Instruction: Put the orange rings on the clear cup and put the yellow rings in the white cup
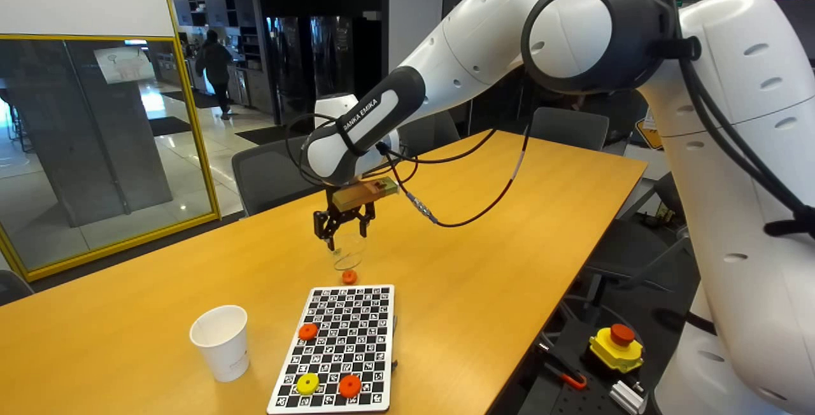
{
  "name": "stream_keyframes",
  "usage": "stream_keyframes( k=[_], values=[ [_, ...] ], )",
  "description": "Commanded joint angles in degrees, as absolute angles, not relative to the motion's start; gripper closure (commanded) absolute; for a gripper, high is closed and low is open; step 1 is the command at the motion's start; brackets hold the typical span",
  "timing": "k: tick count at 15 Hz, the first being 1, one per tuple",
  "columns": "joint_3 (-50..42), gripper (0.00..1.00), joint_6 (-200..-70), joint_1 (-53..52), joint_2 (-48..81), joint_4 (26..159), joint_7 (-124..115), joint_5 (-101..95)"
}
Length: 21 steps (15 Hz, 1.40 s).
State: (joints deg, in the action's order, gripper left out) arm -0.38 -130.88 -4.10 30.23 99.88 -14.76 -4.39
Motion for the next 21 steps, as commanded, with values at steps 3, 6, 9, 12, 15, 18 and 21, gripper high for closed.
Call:
stream_keyframes(
  k=[3, 6, 9, 12, 15, 18, 21],
  values=[
    [-0.28, 0.00, -130.44, -5.09, 26.04, 102.06, -14.15, -3.74],
    [1.96, 0.00, -132.53, -5.66, 23.29, 105.81, -11.82, -2.71],
    [5.92, 0.00, -133.27, -6.88, 21.24, 109.77, -8.04, -0.42],
    [9.00, 0.00, -134.56, -9.51, 22.35, 112.13, -7.56, 0.89],
    [10.32, 0.00, -134.03, -11.91, 25.29, 111.75, -8.66, 1.21],
    [9.87, 0.00, -133.46, -13.85, 28.24, 110.52, -9.74, 0.05],
    [8.52, 0.00, -134.32, -14.99, 30.49, 109.41, -10.80, -1.59]
  ],
)
